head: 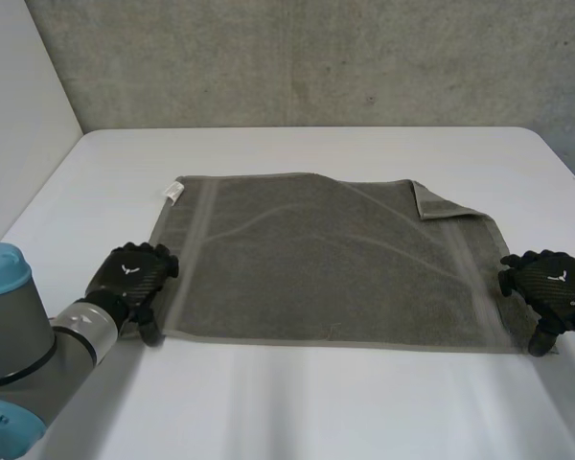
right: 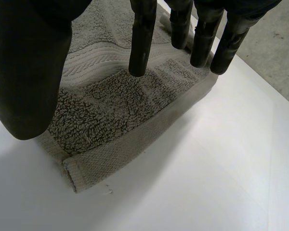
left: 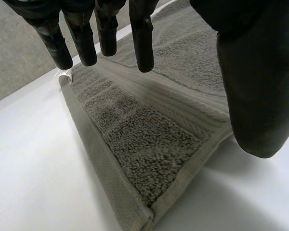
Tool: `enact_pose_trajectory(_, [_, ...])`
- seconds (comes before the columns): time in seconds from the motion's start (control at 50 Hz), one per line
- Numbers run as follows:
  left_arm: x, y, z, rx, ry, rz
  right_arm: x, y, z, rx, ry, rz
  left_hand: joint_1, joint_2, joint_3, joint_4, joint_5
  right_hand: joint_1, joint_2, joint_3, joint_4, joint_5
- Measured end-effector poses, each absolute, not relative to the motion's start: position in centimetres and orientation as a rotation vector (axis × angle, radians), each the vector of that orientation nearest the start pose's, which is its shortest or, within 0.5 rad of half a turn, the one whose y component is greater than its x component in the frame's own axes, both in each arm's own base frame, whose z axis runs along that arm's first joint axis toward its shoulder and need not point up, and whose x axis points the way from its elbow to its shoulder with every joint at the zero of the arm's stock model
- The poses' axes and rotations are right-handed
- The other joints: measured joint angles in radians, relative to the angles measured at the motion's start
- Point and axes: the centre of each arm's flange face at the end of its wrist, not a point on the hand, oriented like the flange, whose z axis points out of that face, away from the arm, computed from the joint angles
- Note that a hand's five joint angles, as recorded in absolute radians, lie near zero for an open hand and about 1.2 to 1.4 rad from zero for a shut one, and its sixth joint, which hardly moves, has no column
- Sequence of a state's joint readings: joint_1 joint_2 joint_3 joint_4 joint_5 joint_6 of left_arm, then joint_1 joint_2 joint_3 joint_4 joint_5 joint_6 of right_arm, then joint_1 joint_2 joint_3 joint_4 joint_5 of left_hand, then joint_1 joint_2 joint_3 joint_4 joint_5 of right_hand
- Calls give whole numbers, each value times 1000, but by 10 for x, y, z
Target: Fold the towel.
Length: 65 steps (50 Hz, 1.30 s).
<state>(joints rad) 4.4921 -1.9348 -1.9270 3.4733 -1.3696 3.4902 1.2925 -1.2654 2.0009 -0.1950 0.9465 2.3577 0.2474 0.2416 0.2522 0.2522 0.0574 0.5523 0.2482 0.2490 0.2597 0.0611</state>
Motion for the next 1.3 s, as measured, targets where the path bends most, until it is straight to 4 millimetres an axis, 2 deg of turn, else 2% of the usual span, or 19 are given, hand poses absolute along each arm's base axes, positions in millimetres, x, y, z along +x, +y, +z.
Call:
enact_pose_trajectory(0.2, [-212, -247, 132, 941, 2521, -1811, 109, -292, 129, -1115, 2412, -1702, 0, 0, 0, 0, 0, 0, 0, 0, 0, 0])
enact_pose_trajectory(0.46, [-214, -259, 116, 940, 2536, -1786, 110, -289, 128, -1109, 2416, -1690, 32, 39, 23, 24, 50, 0, 0, 0, 0, 0])
enact_pose_trajectory(0.54, [-215, -265, 114, 939, 2532, -1793, 110, -289, 128, -1100, 2418, -1687, 179, 184, 169, 162, 195, 0, 0, 0, 0, 0])
enact_pose_trajectory(0.68, [-218, -275, 118, 923, 2519, -1826, 110, -289, 128, -1082, 2421, -1684, 688, 706, 690, 687, 693, 0, 0, 0, 0, 0])
enact_pose_trajectory(0.74, [-218, -276, 121, 915, 2515, -1838, 110, -289, 127, -1069, 2421, -1682, 770, 782, 768, 775, 781, 0, 0, 0, 0, 0])
enact_pose_trajectory(1.14, [-217, -270, 125, 911, 2520, -1837, 110, -299, 108, -1045, 2415, -1675, 773, 782, 770, 777, 787, 0, 12, 10, 8, 28])
enact_pose_trajectory(1.24, [-216, -270, 126, 909, 2516, -1843, 110, -301, 109, -1019, 2413, -1676, 773, 781, 770, 775, 787, -2, 142, 136, 127, 130])
enact_pose_trajectory(1.3, [-216, -270, 126, 906, 2517, -1844, 110, -303, 111, -993, 2410, -1681, 772, 780, 768, 767, 785, 69, 351, 346, 337, 270])
